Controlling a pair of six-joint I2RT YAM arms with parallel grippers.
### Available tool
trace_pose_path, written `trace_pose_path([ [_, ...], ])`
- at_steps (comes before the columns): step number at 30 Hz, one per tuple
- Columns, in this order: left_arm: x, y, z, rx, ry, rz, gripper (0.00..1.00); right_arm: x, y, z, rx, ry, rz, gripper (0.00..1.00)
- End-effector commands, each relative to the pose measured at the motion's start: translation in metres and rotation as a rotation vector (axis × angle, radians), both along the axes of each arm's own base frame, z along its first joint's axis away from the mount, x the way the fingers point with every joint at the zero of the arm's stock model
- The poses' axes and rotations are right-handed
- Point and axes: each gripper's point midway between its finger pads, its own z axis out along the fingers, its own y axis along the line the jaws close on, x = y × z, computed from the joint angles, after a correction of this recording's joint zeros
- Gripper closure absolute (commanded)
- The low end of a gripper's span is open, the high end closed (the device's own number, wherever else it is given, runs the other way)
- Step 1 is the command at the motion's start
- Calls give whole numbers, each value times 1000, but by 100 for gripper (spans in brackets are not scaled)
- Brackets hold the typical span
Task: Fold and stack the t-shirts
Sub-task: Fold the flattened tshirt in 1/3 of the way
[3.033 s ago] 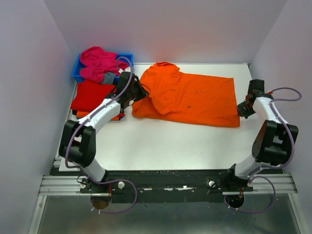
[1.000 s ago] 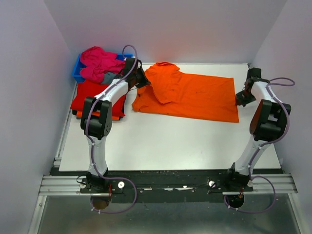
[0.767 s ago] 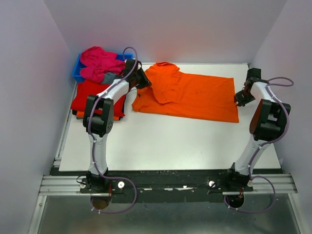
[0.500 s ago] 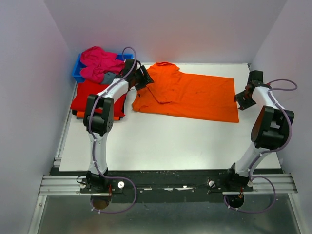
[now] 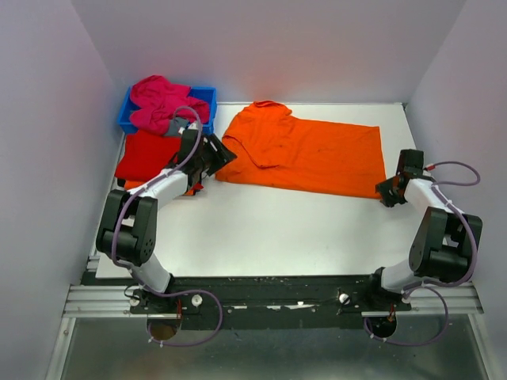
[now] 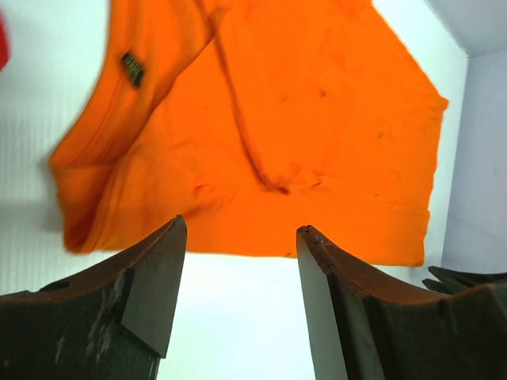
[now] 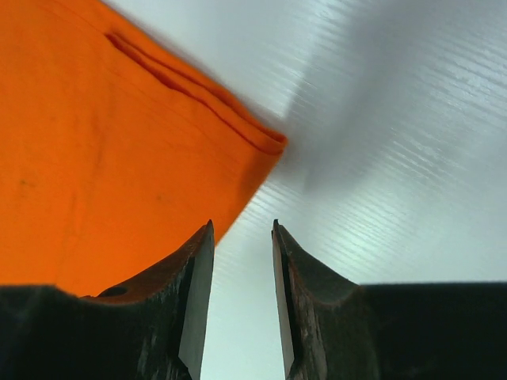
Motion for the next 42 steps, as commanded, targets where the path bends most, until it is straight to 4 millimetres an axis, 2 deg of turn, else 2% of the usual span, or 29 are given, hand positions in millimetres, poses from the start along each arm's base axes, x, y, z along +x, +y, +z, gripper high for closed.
trace_pose_path([
  [1, -9, 12, -16, -38, -34, 89, 32, 5, 1, -2, 0, -84, 1, 55],
  [4, -15, 13, -22, -68, -45, 103, 32, 3, 1, -11, 14, -81, -30, 55],
  [9, -13, 12, -17, -96, -73, 109, 32, 4, -2, -19, 47, -70, -89, 55],
  [14, -12, 14, -21, -79, -59, 119, 32, -2, -9, -30, 46, -33, -143, 58],
  [20, -13, 18, -28, -76, -24, 145, 34, -10, -9, -41, 66, 52, -174, 58],
  [21, -13, 20, -29, -77, -22, 151, 34, -11, -9, -42, 66, 53, -178, 60],
  [22, -13, 19, -29, -78, -22, 154, 34, -10, -10, -41, 65, 54, -183, 70],
  [23, -13, 19, -29, -80, -22, 156, 34, -11, -10, -43, 66, 67, -191, 88],
  [24, -13, 20, -31, -80, -17, 159, 34, -11, -11, -42, 68, 83, -195, 99],
  [27, -12, 22, -34, -81, -6, 178, 35, -12, -13, -37, 62, 114, -195, 99],
  [36, -20, 24, -56, -54, 51, 239, 35, -9, -22, -13, 17, 52, -189, 99],
  [42, -17, 30, -67, 3, 64, 284, 39, -11, -24, -17, 21, 61, -193, 99],
])
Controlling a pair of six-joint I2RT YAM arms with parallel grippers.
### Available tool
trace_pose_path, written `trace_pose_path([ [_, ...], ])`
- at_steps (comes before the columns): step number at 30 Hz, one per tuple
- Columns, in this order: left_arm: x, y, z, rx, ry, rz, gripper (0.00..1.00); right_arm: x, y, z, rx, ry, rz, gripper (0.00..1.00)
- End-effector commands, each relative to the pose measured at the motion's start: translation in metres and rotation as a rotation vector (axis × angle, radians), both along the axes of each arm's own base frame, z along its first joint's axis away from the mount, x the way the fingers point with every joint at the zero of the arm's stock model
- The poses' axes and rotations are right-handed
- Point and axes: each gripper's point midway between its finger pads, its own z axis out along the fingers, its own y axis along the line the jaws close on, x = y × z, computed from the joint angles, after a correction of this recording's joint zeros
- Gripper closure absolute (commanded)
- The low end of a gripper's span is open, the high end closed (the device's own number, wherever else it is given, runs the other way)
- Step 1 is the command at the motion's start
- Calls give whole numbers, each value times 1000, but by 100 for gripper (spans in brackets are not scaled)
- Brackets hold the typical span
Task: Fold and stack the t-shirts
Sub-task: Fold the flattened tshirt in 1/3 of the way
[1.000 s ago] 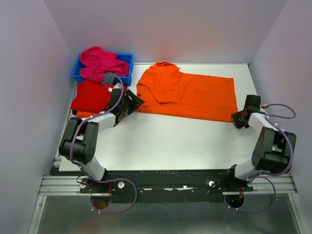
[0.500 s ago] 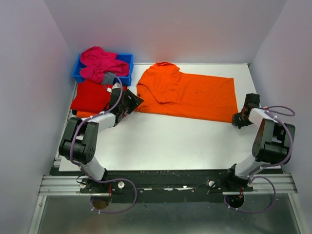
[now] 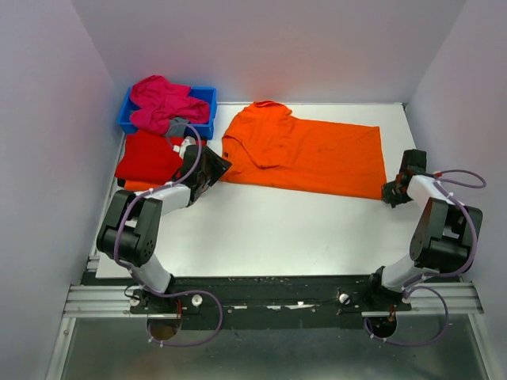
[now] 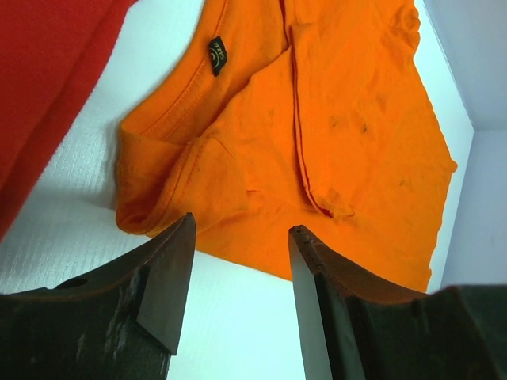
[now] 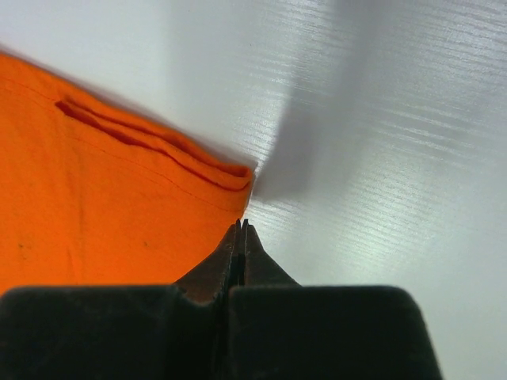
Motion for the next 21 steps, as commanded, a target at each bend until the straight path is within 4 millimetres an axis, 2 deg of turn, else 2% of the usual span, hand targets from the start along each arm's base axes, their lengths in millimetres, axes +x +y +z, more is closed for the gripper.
trace_pose_path([
  [1, 2, 11, -24, 70, 59, 62, 40, -3, -9, 3, -22, 15, -14, 99],
  [11, 15, 26, -55, 169, 145, 98, 39, -1, -8, 0, -3, 8, -12, 99],
  [17, 25, 51, -41, 249, 129, 159, 40, -4, -15, 4, -23, 17, -27, 99],
  [21, 26, 54, -25, 280, 113, 148, 39, -5, -19, 10, -34, 13, -33, 99],
])
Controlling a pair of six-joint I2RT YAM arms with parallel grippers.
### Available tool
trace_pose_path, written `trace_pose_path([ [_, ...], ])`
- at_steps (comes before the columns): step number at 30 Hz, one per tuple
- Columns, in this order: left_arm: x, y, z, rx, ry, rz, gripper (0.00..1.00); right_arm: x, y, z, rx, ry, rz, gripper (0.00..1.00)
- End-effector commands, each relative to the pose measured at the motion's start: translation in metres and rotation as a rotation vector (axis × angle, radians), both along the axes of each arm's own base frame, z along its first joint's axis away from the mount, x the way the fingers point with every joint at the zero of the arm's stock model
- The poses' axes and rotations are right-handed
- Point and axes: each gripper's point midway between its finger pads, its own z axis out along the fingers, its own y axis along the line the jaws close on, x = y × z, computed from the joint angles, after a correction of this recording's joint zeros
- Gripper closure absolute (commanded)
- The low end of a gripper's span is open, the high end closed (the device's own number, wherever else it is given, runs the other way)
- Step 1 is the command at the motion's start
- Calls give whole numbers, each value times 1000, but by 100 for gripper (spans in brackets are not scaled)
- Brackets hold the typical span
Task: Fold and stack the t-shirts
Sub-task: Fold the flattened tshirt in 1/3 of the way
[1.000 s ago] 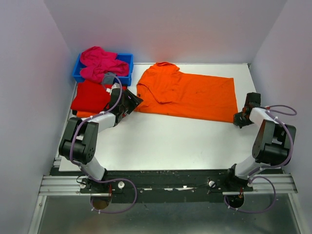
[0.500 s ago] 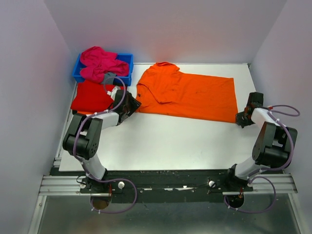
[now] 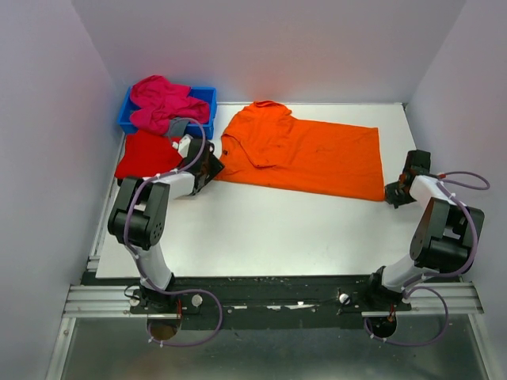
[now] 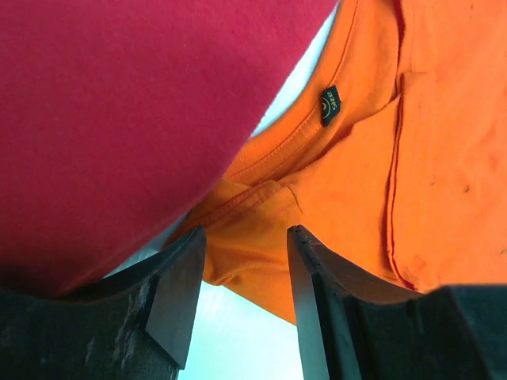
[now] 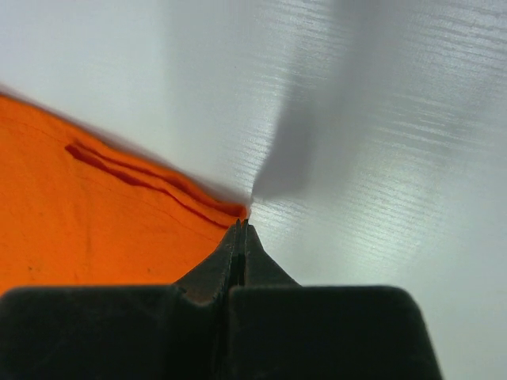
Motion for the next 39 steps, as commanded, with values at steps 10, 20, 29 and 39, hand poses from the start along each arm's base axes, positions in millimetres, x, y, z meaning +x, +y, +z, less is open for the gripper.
trace_pose_path([
  [10, -23, -12, 53, -1, -74, -87, 30, 10, 4, 11, 13, -71, 85, 94],
  [20, -33, -19, 48, -39, -107, -41, 31, 13, 19, -8, 90, -91, 122, 66],
  [29, -30, -21, 60, -41, -135, -60, 31, 11, 15, -18, 91, -18, 66, 74],
  [39, -30, -41, 31, -137, -86, -86, 31, 12, 12, 13, 42, -85, 92, 99],
])
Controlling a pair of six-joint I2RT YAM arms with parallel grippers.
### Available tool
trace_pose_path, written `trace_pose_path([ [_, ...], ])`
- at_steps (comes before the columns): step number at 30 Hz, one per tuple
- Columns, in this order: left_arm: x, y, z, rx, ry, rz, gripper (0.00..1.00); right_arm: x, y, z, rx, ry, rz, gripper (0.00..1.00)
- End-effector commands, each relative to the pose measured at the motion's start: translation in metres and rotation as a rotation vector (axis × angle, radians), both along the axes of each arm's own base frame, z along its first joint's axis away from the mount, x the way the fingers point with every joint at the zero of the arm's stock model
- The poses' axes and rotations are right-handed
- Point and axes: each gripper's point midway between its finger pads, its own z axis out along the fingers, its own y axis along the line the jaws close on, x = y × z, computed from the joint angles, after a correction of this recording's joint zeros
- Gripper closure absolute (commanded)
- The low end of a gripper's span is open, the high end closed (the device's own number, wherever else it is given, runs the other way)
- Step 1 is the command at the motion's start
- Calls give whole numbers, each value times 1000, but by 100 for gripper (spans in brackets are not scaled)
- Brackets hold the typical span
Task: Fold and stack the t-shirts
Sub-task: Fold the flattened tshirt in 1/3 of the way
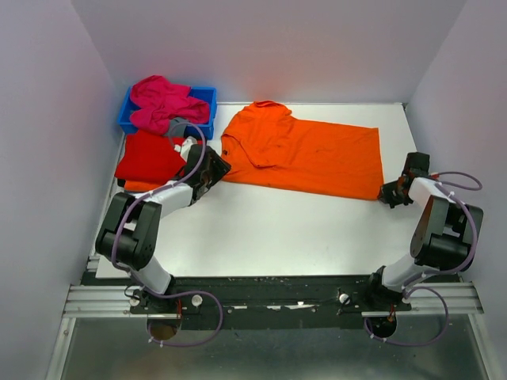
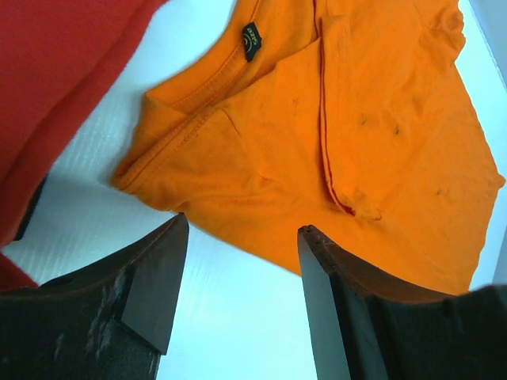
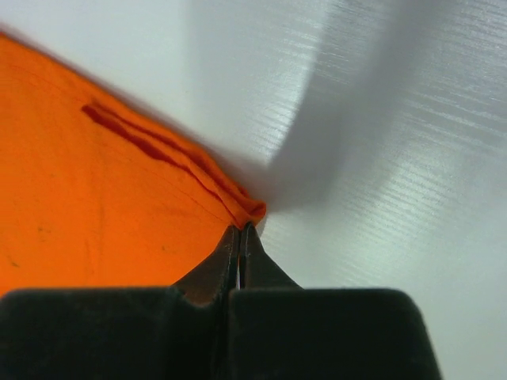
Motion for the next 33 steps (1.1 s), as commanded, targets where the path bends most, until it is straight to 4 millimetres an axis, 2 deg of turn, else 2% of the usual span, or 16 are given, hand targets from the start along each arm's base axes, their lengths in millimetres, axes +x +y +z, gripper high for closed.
trace_pose_path([
  [1, 0, -16, -17, -85, 20, -19, 31, 1, -7, 30, -60, -51, 5, 99],
  [4, -3, -15, -27, -89, 35, 18, 31, 0, -6, 35, -60, -59, 8, 99],
  [11, -11, 5, -49, -15, 158, 199, 31, -2, 1, 22, -11, -33, 11, 99],
  [15, -4, 10, -54, -1, 165, 241, 32, -1, 2, 21, -11, -39, 14, 99],
  [22, 10, 11, -62, -8, 163, 298, 39, 1, 3, 24, -2, -50, 18, 99],
  [26, 13, 20, -63, 19, 153, 329, 50, 2, 2, 26, -7, -57, 17, 99],
  [27, 16, 23, -61, 28, 137, 332, 57, 1, 2, 26, -8, -55, 16, 99],
  [28, 19, 25, -60, 42, 116, 322, 72, 1, 3, 27, -8, -56, 18, 99],
  [29, 25, 26, -56, 52, 79, 303, 81, 2, 2, 27, -8, -58, 19, 99],
  [33, 27, 34, -48, 84, 32, 290, 98, 2, 3, 30, -2, -63, 27, 99],
])
